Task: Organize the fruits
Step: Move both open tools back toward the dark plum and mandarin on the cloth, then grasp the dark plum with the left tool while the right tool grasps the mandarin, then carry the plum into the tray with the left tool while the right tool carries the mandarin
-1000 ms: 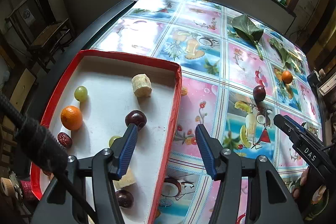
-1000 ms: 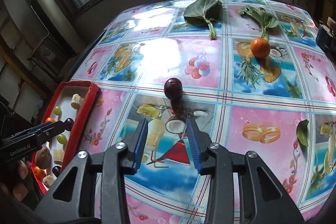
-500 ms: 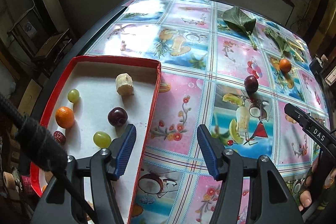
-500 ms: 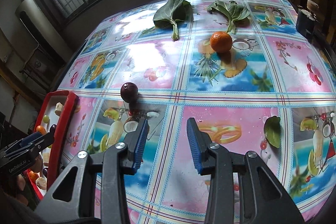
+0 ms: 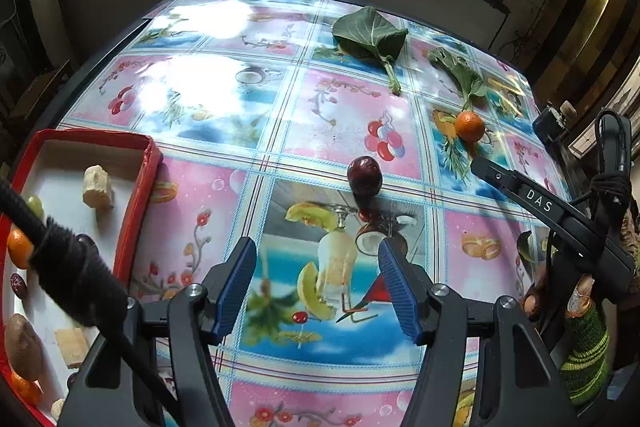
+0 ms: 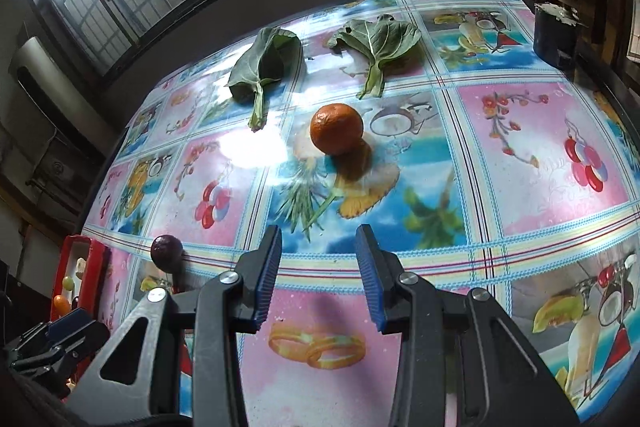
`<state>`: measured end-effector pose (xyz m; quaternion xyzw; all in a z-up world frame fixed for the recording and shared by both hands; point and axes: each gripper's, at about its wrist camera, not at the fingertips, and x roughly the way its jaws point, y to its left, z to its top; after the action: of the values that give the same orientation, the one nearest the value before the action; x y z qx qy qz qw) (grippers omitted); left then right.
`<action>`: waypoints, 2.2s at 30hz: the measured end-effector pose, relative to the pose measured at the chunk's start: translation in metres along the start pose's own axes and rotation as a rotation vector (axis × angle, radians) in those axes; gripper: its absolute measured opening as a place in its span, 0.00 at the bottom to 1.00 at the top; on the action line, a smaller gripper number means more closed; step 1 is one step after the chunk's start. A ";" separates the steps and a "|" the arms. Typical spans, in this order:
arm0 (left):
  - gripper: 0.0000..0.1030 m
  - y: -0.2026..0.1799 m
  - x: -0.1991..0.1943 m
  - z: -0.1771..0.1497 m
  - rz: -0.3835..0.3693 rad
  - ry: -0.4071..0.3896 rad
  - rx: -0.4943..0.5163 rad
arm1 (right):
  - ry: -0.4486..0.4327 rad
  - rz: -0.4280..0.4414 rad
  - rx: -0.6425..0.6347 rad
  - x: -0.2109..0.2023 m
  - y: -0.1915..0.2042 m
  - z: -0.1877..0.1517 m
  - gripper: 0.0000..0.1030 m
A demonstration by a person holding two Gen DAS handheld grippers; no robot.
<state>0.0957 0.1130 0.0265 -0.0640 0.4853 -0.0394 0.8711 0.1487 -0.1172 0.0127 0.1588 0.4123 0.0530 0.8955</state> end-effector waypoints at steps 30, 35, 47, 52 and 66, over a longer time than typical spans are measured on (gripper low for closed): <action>0.23 0.006 0.019 0.002 -0.092 0.028 -0.039 | -0.040 -0.029 0.002 0.017 0.008 0.020 0.37; 0.23 0.026 -0.010 -0.021 -0.091 0.032 -0.056 | -0.030 0.042 -0.008 -0.023 0.028 -0.016 0.37; 0.23 0.078 -0.081 -0.063 0.123 -0.037 -0.093 | 0.013 0.248 -0.084 -0.086 0.110 -0.100 0.37; 0.23 0.093 -0.093 -0.075 0.172 -0.053 -0.091 | 0.042 0.302 -0.129 -0.087 0.142 -0.119 0.38; 0.23 0.116 -0.098 -0.097 0.279 -0.069 -0.098 | 0.062 0.324 -0.150 -0.091 0.167 -0.142 0.38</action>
<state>-0.0372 0.2333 0.0408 -0.0396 0.4604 0.1079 0.8802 -0.0122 0.0537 0.0471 0.1541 0.4035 0.2318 0.8716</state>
